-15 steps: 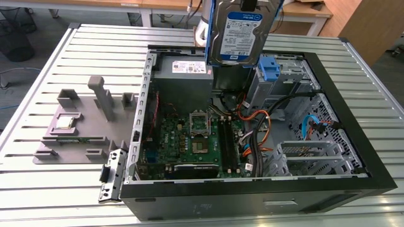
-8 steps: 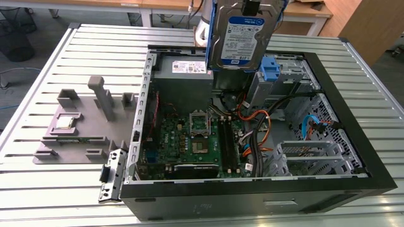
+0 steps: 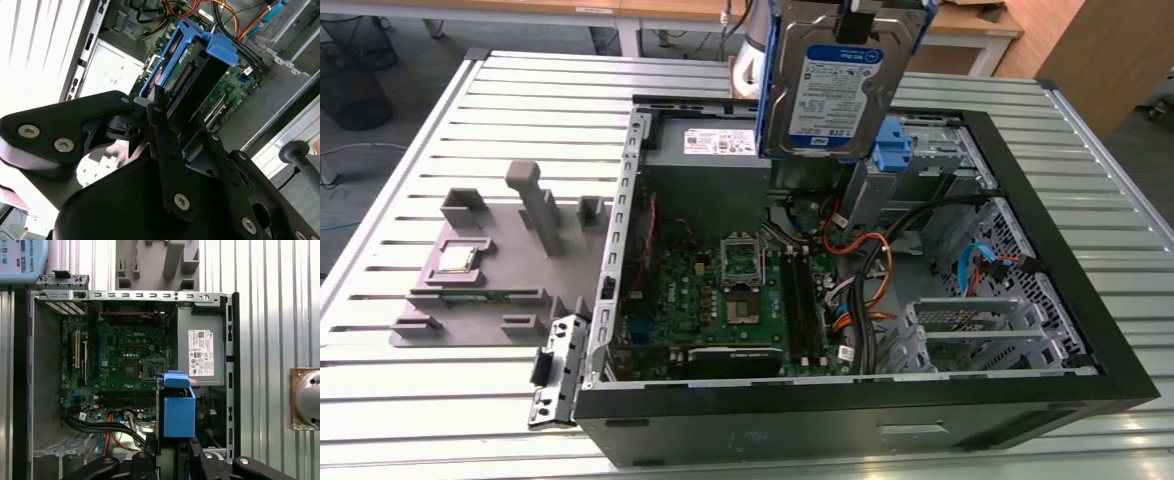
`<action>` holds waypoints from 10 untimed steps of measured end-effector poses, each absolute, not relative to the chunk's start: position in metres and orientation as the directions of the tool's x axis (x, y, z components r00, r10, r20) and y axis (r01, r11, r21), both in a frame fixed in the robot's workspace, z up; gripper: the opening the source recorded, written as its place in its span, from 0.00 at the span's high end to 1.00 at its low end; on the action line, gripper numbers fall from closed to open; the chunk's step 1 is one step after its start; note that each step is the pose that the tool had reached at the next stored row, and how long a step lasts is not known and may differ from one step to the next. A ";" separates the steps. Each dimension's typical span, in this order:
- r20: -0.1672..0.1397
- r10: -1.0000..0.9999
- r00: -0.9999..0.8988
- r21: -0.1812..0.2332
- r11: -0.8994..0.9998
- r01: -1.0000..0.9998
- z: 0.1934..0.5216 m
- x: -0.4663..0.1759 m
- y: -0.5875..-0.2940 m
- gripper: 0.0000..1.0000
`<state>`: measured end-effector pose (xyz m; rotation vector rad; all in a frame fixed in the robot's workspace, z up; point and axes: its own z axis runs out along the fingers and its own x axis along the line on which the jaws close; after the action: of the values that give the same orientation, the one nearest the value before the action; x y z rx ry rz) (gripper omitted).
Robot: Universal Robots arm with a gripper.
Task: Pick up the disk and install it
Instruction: 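Pick up the disk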
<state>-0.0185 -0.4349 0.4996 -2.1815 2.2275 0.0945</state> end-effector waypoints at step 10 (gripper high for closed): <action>-0.059 -0.998 -0.022 0.028 0.020 -0.999 0.500 -0.019 -0.455 0.65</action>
<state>-0.0185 -0.4552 0.4995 -2.1814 2.2274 0.0947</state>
